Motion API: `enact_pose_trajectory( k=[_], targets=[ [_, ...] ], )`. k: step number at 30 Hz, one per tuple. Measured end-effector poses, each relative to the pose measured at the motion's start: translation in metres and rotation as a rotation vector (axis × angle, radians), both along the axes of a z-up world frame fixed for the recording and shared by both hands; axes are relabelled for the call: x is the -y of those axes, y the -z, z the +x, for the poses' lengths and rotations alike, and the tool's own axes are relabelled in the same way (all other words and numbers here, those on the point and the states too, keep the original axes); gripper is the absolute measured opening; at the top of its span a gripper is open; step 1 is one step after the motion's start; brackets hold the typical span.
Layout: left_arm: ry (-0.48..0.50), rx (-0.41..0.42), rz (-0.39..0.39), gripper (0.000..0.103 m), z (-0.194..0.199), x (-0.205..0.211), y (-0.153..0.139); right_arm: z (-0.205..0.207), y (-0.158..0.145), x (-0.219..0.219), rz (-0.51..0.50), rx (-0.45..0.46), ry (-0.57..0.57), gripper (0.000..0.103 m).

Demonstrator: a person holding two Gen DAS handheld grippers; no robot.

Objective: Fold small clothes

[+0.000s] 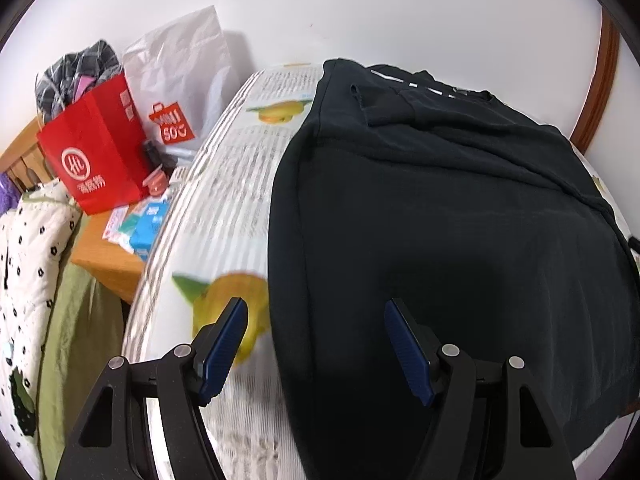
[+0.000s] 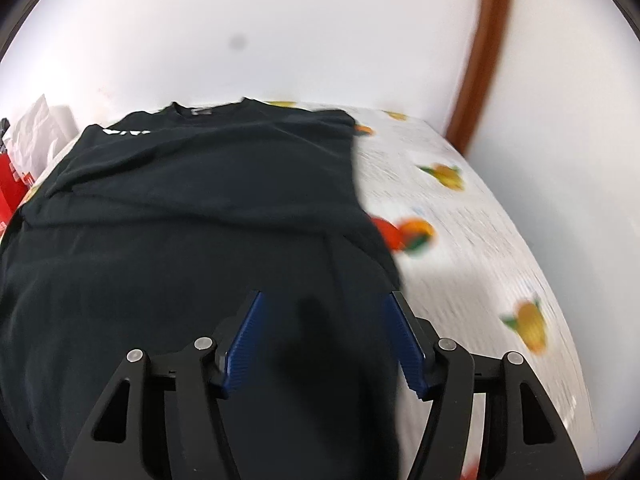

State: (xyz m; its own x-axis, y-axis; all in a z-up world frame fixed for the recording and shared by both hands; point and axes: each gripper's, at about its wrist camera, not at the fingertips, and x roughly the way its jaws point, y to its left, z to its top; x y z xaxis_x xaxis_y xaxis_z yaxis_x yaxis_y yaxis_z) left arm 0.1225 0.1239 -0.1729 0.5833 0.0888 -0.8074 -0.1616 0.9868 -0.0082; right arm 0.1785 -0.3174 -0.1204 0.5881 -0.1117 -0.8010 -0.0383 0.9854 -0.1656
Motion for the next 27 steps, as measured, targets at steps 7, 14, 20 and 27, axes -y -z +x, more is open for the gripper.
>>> enact_pose_trajectory(
  k=[7, 14, 20, 27],
  targets=[
    [0.022, -0.010, -0.019, 0.068, -0.025, -0.004, 0.012, -0.061, 0.016, 0.032, 0.076, -0.086, 0.031, 0.062],
    [0.059, 0.011, 0.007, 0.068, -0.043, 0.003, 0.014, -0.095, 0.035, 0.034, 0.110, -0.090, 0.022, 0.061],
    [0.041, 0.022, 0.015, 0.066, -0.054, 0.010, 0.014, -0.108, 0.035, 0.025, 0.136, -0.074, -0.008, 0.041],
    [0.053, 0.037, 0.001, 0.033, -0.070, 0.021, 0.013, -0.115, 0.035, 0.015, 0.093, -0.022, -0.059, 0.010]
  ],
)
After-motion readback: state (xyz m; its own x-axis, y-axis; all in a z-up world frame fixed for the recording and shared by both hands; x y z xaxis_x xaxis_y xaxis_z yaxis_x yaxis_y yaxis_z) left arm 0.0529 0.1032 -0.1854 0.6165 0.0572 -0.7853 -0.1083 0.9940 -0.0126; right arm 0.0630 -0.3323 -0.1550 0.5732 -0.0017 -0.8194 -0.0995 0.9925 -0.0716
